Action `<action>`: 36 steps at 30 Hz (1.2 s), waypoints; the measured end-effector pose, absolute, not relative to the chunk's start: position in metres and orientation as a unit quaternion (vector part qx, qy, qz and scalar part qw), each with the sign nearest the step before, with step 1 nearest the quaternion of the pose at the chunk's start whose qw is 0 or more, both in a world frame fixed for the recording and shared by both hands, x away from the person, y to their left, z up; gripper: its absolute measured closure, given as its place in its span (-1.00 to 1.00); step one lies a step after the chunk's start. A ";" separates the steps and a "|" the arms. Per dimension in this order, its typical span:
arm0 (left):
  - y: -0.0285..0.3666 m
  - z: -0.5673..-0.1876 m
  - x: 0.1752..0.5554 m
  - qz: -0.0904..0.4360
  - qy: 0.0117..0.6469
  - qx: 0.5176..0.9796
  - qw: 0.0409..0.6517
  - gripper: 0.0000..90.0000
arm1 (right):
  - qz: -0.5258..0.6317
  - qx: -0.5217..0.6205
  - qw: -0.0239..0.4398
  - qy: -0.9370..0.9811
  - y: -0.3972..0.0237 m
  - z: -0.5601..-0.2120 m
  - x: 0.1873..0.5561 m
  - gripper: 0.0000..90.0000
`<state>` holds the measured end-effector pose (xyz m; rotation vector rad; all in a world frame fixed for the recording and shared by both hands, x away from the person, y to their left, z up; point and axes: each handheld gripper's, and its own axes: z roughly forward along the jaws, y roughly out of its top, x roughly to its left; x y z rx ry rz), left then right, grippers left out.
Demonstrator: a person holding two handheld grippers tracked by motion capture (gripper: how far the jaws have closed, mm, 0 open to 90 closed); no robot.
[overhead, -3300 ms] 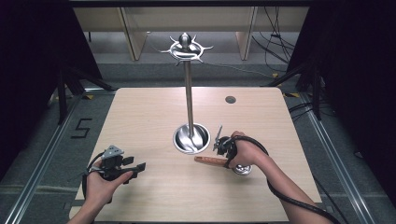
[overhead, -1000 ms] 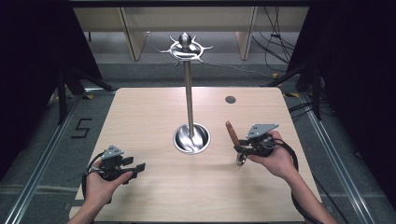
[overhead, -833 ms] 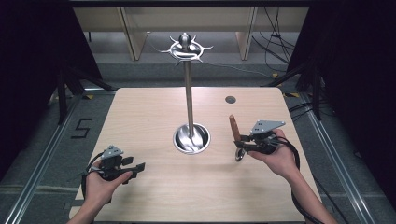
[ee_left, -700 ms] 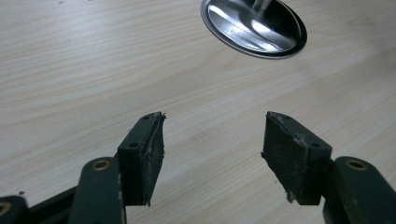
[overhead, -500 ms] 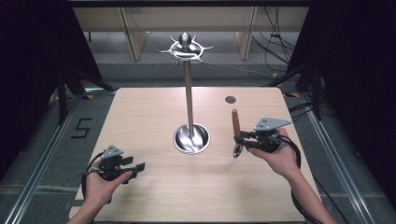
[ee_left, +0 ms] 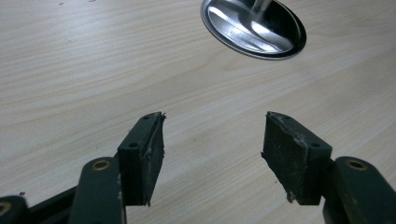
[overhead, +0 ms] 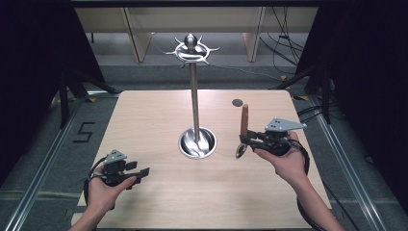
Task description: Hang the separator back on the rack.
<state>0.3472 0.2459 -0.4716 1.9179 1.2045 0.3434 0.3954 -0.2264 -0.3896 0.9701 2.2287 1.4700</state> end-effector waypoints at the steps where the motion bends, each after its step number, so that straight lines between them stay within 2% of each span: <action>1: 0.246 -0.471 0.347 0.136 0.480 0.762 0.413 -0.16 | 0.514 0.341 0.153 0.772 -0.225 -0.389 0.395 0.55; 24: 0.245 -0.473 0.347 0.137 0.483 0.760 0.414 -0.16 | 0.518 0.335 0.163 0.770 -0.211 -0.367 0.387 0.55; 27: 0.245 -0.473 0.348 0.138 0.484 0.758 0.416 -0.16 | 0.517 0.323 0.181 0.772 -0.211 -0.363 0.389 0.55; 28: 0.245 -0.472 0.348 0.137 0.483 0.759 0.415 -0.16 | 0.518 0.330 0.169 0.771 -0.209 -0.362 0.388 0.55; 35: 0.245 -0.472 0.347 0.139 0.488 0.753 0.419 -0.16 | 0.521 0.318 0.189 0.769 -0.205 -0.358 0.391 0.55; 36: 0.246 -0.472 0.347 0.139 0.486 0.756 0.416 -0.16 | 0.522 0.321 0.175 0.770 -0.204 -0.358 0.390 0.55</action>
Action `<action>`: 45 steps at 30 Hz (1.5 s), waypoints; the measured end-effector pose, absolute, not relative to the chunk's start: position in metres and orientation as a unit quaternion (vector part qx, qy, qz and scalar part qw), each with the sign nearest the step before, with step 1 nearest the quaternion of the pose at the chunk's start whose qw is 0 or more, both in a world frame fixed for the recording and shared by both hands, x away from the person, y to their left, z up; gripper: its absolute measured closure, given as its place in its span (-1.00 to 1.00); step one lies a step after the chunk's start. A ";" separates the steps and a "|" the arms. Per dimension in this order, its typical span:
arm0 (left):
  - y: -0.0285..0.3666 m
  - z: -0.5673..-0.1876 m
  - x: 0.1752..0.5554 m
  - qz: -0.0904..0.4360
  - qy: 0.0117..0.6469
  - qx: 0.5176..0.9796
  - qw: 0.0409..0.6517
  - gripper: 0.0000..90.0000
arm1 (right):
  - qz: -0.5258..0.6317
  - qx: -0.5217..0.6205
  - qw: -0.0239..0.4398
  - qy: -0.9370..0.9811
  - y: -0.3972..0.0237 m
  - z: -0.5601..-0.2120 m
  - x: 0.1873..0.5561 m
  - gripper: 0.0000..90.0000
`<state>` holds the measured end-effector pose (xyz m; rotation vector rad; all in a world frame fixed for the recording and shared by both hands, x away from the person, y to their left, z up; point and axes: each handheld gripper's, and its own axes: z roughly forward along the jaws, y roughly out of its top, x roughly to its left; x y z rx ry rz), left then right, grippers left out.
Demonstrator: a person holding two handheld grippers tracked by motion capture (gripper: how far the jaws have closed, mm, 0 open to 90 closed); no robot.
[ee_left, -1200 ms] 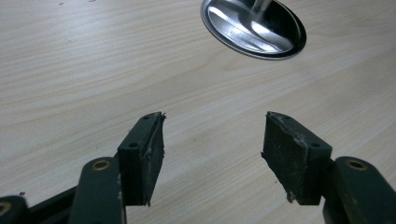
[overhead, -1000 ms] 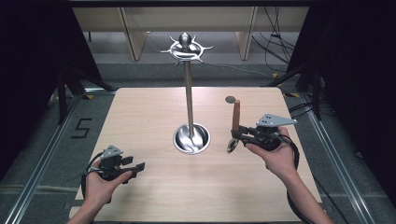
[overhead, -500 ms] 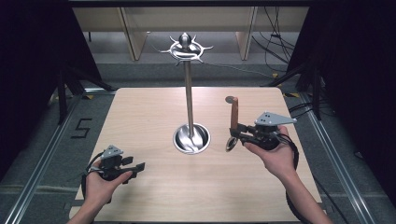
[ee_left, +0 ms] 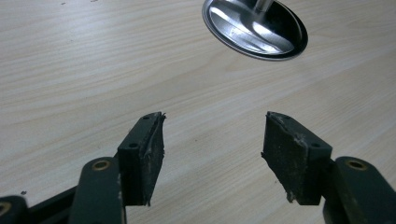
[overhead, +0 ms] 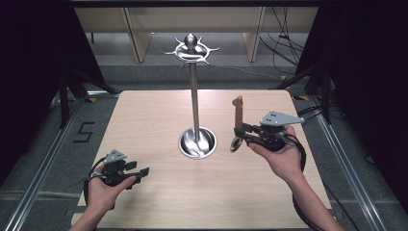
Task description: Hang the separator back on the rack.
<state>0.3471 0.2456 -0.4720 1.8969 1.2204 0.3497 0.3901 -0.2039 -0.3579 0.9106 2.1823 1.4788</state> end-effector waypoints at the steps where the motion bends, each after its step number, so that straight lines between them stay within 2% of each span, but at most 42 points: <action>1: 0.246 -0.472 0.347 0.138 0.485 0.756 0.417 -0.16 | 0.516 0.325 0.177 0.773 -0.203 -0.357 0.389 0.55; 19: 0.246 -0.472 0.347 0.140 0.484 0.758 0.415 -0.16 | 0.530 0.310 0.189 0.766 -0.196 -0.347 0.396 0.55; 23: 0.246 -0.472 0.347 0.139 0.486 0.756 0.416 -0.16 | 0.529 0.319 0.177 0.766 -0.194 -0.343 0.396 0.55; 27: 0.246 -0.472 0.348 0.138 0.486 0.755 0.417 -0.16 | 0.533 0.311 0.192 0.763 -0.193 -0.342 0.399 0.55; 32: 0.247 -0.472 0.348 0.139 0.484 0.757 0.416 -0.16 | 0.531 0.320 0.177 0.764 -0.192 -0.338 0.398 0.55; 35: 0.247 -0.472 0.348 0.138 0.486 0.756 0.417 -0.16 | 0.528 0.307 0.196 0.767 -0.193 -0.336 0.400 0.55; 36: 0.247 -0.472 0.348 0.137 0.486 0.756 0.417 -0.16 | 0.533 0.318 0.182 0.762 -0.191 -0.336 0.399 0.55; 45: 0.247 -0.472 0.348 0.140 0.484 0.755 0.419 -0.16 | 0.531 0.316 0.186 0.764 -0.187 -0.330 0.404 0.55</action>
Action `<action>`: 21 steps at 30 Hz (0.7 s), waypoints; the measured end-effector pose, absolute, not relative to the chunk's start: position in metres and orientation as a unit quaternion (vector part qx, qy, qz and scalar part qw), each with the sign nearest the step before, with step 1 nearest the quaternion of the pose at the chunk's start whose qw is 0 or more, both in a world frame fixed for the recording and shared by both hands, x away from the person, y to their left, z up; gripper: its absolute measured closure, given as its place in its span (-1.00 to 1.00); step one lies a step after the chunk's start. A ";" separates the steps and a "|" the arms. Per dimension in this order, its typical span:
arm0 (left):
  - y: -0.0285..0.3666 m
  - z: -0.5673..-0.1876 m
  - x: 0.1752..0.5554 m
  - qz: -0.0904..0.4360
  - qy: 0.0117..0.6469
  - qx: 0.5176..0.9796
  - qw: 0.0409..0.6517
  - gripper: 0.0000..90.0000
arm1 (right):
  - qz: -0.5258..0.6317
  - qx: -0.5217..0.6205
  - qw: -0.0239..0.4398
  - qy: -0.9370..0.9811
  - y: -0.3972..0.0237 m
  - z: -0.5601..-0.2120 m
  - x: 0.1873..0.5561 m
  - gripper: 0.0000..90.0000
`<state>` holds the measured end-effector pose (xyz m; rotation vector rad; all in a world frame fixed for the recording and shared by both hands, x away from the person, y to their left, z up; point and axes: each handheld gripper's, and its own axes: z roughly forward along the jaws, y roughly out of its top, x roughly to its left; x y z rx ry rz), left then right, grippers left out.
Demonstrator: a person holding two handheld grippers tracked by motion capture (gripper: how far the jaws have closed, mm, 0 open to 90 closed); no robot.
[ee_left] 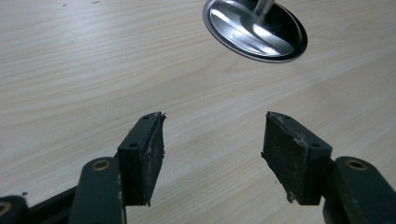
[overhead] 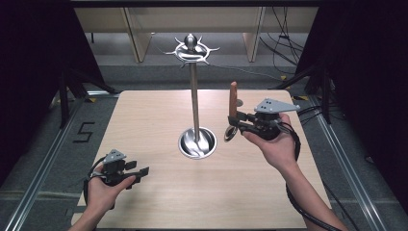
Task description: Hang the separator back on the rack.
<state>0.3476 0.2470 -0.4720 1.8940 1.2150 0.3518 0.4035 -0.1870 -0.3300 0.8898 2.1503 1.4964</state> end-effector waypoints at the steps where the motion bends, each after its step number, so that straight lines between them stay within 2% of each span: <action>1: 0.247 -0.472 0.348 0.140 0.485 0.755 0.419 -0.16 | 0.536 0.315 0.189 0.760 -0.186 -0.330 0.404 0.55; 14: 0.247 -0.472 0.348 0.139 0.484 0.756 0.419 -0.16 | 0.534 0.304 0.207 0.761 -0.184 -0.320 0.409 0.55; 15: 0.247 -0.472 0.348 0.141 0.483 0.755 0.420 -0.16 | 0.538 0.311 0.194 0.759 -0.182 -0.319 0.409 0.55; 21: 0.247 -0.472 0.348 0.139 0.485 0.754 0.420 -0.16 | 0.535 0.318 0.197 0.758 -0.182 -0.312 0.409 0.55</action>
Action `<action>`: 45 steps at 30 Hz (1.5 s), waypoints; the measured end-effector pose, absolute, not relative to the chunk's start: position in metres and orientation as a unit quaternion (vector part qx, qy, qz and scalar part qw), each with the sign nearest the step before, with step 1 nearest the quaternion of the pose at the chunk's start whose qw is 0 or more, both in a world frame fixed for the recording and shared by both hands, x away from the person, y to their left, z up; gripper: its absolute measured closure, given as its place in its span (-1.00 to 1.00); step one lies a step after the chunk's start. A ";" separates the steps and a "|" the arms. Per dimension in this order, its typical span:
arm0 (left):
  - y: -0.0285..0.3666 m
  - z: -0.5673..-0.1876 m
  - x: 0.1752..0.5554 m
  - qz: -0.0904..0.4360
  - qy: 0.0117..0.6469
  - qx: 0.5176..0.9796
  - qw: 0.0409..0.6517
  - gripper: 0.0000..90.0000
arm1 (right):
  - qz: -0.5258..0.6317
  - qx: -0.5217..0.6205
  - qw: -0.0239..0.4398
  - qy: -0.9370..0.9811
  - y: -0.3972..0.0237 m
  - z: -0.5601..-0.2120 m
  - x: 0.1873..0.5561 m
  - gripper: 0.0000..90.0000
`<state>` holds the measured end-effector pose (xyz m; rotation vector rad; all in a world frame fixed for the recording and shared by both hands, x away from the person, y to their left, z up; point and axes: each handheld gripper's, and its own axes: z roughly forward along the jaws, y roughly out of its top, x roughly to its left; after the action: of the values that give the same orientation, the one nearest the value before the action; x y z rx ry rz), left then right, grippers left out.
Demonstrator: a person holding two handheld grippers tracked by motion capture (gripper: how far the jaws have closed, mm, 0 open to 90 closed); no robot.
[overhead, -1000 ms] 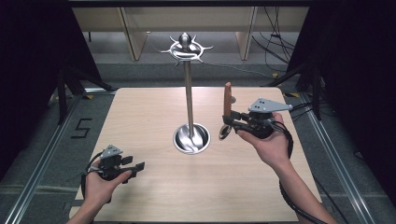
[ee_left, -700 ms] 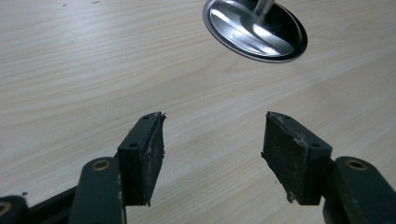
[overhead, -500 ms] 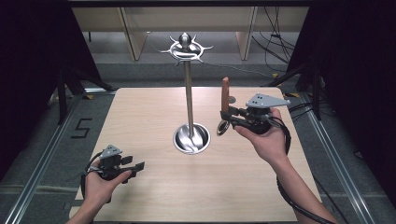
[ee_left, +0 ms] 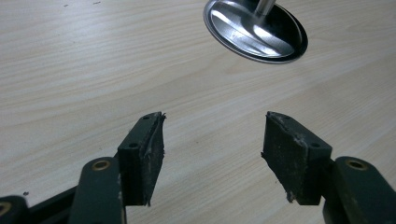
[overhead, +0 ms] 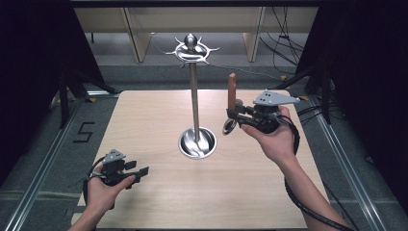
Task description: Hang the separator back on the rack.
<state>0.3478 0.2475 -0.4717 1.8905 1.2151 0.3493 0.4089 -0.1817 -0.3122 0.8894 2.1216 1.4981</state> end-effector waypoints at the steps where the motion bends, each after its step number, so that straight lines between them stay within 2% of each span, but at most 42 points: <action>1: 0.248 -0.472 0.348 0.139 0.484 0.754 0.420 -0.16 | 0.537 0.308 0.208 0.758 -0.182 -0.311 0.411 0.55; 2: 0.247 -0.472 0.348 0.140 0.485 0.754 0.421 -0.16 | 0.538 0.315 0.198 0.756 -0.181 -0.310 0.410 0.55; 14: 0.247 -0.472 0.348 0.140 0.488 0.749 0.425 -0.16 | 0.540 0.304 0.211 0.756 -0.180 -0.304 0.416 0.55; 45: 0.248 -0.471 0.348 0.142 0.483 0.755 0.420 -0.16 | 0.548 0.301 0.206 0.753 -0.165 -0.291 0.413 0.55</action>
<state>0.3478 0.2476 -0.4714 1.8914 1.2108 0.3547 0.4132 -0.1654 -0.2909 0.8380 2.0979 1.5270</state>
